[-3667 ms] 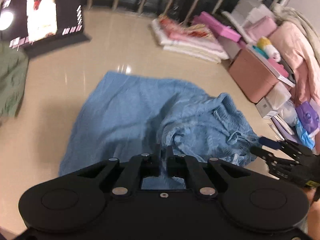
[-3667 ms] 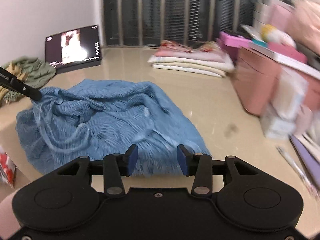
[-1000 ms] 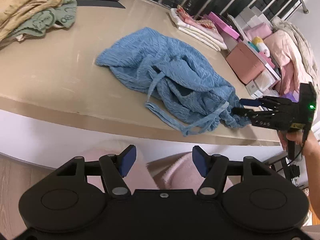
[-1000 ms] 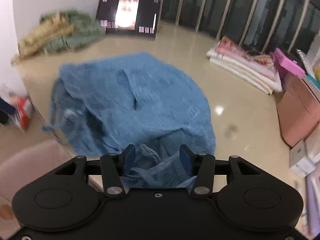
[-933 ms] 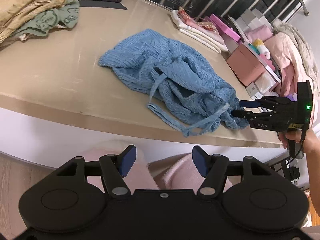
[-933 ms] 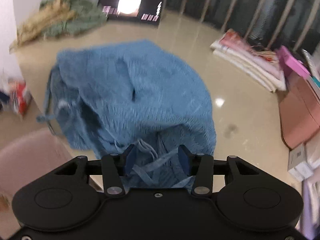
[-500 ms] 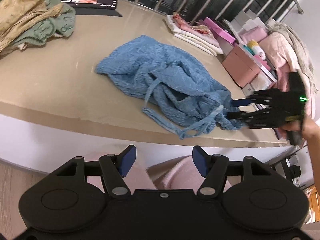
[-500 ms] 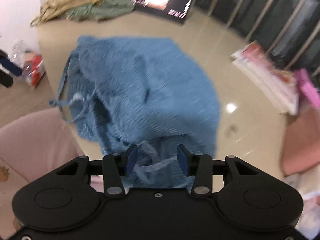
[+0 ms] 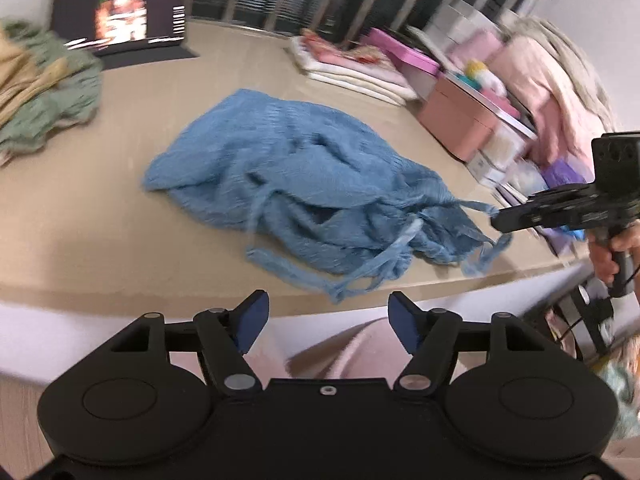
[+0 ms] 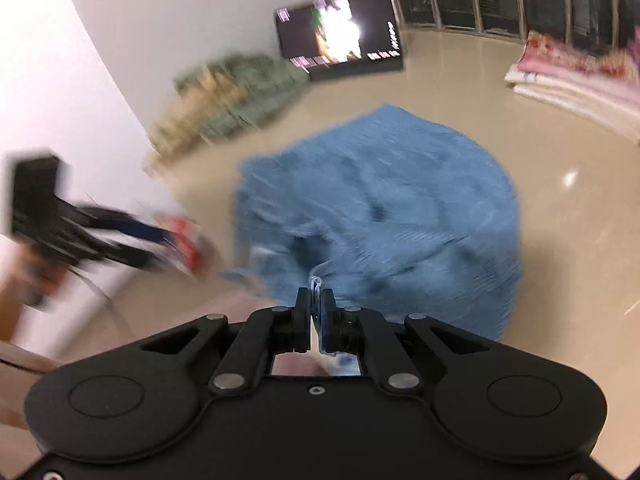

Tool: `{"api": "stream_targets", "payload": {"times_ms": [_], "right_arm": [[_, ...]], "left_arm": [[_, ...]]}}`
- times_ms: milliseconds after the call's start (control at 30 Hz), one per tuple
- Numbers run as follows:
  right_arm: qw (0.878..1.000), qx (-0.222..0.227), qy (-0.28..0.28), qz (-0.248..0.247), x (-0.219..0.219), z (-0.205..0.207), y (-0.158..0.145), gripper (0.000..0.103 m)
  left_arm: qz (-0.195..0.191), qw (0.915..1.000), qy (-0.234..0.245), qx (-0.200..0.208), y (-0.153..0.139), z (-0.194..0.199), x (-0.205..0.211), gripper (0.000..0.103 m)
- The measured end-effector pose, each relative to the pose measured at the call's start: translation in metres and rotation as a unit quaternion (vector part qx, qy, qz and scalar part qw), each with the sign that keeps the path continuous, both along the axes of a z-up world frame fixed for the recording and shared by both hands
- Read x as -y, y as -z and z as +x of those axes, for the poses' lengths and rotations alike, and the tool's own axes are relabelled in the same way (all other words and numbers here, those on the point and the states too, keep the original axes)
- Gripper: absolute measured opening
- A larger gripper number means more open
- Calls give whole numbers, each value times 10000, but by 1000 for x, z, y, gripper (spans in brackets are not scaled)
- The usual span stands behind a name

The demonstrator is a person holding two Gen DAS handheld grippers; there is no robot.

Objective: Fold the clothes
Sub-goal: 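Grasp the blue garment's tie strap with the right gripper and lift it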

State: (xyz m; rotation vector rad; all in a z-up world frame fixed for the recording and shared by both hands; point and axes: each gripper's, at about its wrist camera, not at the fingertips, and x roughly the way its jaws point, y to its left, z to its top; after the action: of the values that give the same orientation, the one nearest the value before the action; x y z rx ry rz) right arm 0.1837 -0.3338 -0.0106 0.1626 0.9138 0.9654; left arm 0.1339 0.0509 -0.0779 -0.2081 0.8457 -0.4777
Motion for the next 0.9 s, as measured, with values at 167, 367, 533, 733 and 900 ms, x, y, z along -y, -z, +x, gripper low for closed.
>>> {"api": "stream_targets", "payload": {"times_ms": [167,367,533,733,900], "right_arm": [[9876,-632,270,1412,25,-17,8,4],[9651,-1042,787,2271,41,-16,33,6],[9465,-1327,985,2773,45,-16,54,6],[9164,-1692,1064,3467,43,-15,84,7],[8921,-1945,1092,3929,43,-8,102,7]], "left_arm": [[354,9963,714,324,2,18,45,65],[713,9869,1384,431,14,43,93,65],[586,9829,1723,266,32,45,107,44],[-801,9740,2094,-308,48,52,99,14],[-2016,9551,2073,-644,55,53,80,14]]}}
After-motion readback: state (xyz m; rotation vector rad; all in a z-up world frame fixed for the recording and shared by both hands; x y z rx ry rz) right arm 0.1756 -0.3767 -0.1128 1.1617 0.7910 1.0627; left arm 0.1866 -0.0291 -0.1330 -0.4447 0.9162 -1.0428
